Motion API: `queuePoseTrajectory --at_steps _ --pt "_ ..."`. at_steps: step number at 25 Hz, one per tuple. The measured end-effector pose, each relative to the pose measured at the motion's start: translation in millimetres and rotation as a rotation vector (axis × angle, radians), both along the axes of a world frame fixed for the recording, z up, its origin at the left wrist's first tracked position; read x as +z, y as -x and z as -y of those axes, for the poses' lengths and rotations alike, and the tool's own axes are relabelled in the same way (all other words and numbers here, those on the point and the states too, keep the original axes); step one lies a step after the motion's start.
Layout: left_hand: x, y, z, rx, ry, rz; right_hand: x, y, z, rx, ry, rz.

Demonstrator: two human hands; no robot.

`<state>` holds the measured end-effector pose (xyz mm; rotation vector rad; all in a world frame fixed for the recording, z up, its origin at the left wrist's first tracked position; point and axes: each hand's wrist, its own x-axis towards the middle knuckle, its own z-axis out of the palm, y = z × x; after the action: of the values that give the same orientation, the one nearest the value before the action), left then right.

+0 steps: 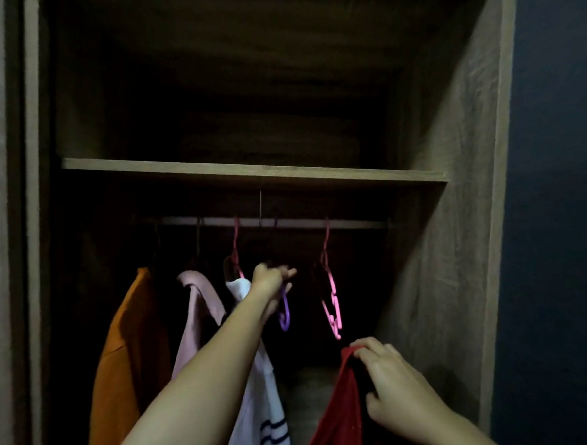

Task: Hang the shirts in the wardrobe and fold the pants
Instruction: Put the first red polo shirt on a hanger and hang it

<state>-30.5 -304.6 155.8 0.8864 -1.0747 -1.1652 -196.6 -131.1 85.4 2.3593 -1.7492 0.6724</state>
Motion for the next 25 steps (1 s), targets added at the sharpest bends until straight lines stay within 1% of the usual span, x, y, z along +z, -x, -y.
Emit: queuePoseTrajectory --at_steps 4,5,6,7,9,10,11,13,16,18,20,22,24,25 --pt "-2 -16 -52 0.021 -0.109 0.060 -3 -7 6 -0.075 -0.042 -0.010" --pt "-3 -26 -69 0.059 -0.114 0.101 -4 -11 6 -0.091 -0.060 -0.011" --pt "-8 -40 -84 0.109 -0.078 0.185 -6 -16 5 -0.104 -0.075 -0.013" --pt "-13 -55 -98 0.170 -0.008 0.348 -7 -20 5 -0.118 -0.084 -0.020" --pt "-29 -96 -132 0.356 0.122 0.789 -10 -32 -1 -0.152 -0.120 -0.029" --pt "-38 -118 -152 0.413 0.164 0.850 -13 -38 -3 -0.169 -0.140 -0.026" --pt "-47 -141 -171 0.409 0.210 0.826 -16 -43 -5 -0.185 -0.153 -0.019" --pt "-67 -187 -206 0.296 0.285 0.757 -22 -52 -8 -0.206 -0.170 0.005" --pt "-92 -250 -253 0.122 0.246 0.741 -24 -70 -17 -0.197 -0.182 0.033" --pt "-105 -276 -277 0.072 0.211 0.770 -24 -81 -26 -0.191 -0.185 0.026" --pt "-115 -288 -292 0.047 0.194 0.821 -20 -94 -37 -0.171 -0.183 -0.035" --pt "-120 -284 -299 0.021 0.213 0.832 -14 -114 -50 -0.128 -0.160 -0.129" --pt "-122 -268 -299 0.005 0.281 0.821 -9 -145 -65 -0.063 -0.102 -0.232" --pt "-126 -259 -295 0.027 0.324 0.848 -7 -163 -73 -0.024 -0.070 -0.285"
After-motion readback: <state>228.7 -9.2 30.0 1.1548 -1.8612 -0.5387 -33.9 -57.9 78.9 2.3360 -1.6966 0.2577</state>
